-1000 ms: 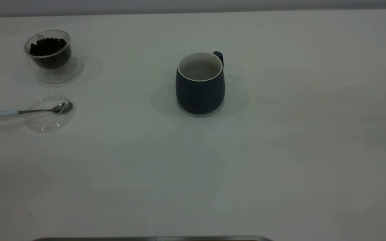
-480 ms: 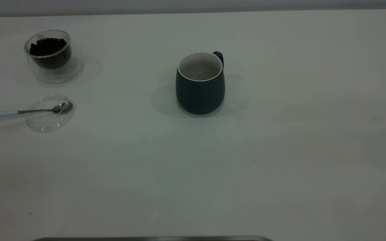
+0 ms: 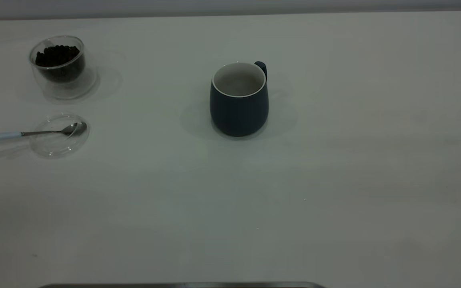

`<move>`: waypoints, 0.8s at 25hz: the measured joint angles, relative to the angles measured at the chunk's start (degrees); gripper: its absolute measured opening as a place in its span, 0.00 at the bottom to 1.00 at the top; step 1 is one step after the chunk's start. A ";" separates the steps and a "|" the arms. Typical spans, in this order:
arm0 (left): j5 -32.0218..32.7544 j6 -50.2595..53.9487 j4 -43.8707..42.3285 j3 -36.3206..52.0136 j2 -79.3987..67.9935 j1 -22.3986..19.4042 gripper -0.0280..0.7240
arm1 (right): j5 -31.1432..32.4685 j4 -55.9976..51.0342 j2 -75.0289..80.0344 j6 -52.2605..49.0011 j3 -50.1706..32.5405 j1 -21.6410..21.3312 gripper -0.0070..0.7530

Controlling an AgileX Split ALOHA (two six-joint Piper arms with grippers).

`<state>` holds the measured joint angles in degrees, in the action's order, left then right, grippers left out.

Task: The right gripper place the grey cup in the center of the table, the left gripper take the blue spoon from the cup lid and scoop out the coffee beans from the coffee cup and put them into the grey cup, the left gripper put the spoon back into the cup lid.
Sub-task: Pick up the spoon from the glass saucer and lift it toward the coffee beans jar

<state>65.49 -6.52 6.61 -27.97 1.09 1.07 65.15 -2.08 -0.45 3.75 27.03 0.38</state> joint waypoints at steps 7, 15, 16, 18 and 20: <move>0.00 0.00 0.00 0.00 0.00 0.00 0.81 | -0.06 0.00 -0.44 1.54 -0.13 0.00 0.62; 0.00 0.00 0.00 0.00 0.00 0.00 0.81 | -0.10 -0.13 -0.44 2.06 -0.13 0.00 0.62; 0.00 0.00 0.00 0.00 0.00 0.00 0.81 | -0.10 -0.13 -0.44 2.18 -0.13 0.00 0.62; 0.00 0.00 0.00 0.00 0.00 0.00 0.81 | -0.10 -0.13 -0.44 2.19 -0.13 0.00 0.62; 0.00 0.00 0.00 0.00 0.00 0.00 0.81 | -0.10 -0.13 -0.44 2.19 -0.13 0.00 0.62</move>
<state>65.49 -6.52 6.61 -27.97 1.09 1.07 65.05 -2.21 -0.89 5.93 26.89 0.38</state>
